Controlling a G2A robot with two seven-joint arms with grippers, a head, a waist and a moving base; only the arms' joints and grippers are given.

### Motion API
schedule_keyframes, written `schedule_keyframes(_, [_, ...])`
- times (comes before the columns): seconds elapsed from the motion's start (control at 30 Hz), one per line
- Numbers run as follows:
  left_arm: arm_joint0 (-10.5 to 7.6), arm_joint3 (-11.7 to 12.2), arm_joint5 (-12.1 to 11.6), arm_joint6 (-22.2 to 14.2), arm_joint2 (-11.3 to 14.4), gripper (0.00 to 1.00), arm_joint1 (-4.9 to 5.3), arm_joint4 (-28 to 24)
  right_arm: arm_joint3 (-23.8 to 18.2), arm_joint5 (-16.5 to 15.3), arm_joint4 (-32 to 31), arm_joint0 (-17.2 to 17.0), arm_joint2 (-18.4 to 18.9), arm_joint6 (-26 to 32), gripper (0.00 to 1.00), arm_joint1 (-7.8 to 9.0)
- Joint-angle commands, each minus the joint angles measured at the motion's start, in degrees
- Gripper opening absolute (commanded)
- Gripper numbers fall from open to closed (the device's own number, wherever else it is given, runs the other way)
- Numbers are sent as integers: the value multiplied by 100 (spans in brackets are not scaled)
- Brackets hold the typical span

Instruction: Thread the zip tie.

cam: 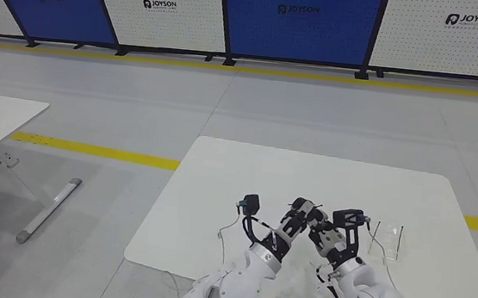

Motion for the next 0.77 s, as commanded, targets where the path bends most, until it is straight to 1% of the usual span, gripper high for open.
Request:
schedule_keyframes(0.0, [3,-30,-7,0,3,0,-1,7,9,-5,-8,1,-3,3,0,0])
schedule_keyframes(0.23, [14,-99,3,1,18,0,-2,46,20,-25,-7,-8,6,-13,0,3])
schedule_keyframes(0.33, [10,-41,65,60,6,0,-5,71,-5,-21,114,-41,41,-66,0,1])
schedule_keyframes(0.37, [-2,-13,91,101,3,0,-8,95,-14,-15,156,-52,56,-67,3,1])
schedule_keyframes(0.4, [-13,41,107,188,-5,0,-12,145,-30,32,188,-64,92,-66,82,3])
schedule_keyframes(0.43, [-10,77,104,232,-10,0,-16,132,-59,81,222,-82,134,-94,100,5])
schedule_keyframes(0.5, [4,129,77,341,-58,0,-18,110,-158,164,293,-164,279,-166,100,20])
schedule_keyframes(0.6, [88,134,-18,432,-163,0,-11,-7,-334,386,463,-364,593,-385,100,44])
schedule_keyframes(0.63, [140,127,-54,463,-227,0,-3,-64,-426,499,638,-469,772,-533,100,50])
schedule_keyframes(0.73, [279,102,-150,513,-397,0,22,-160,-645,603,1181,-753,1258,-855,100,71])
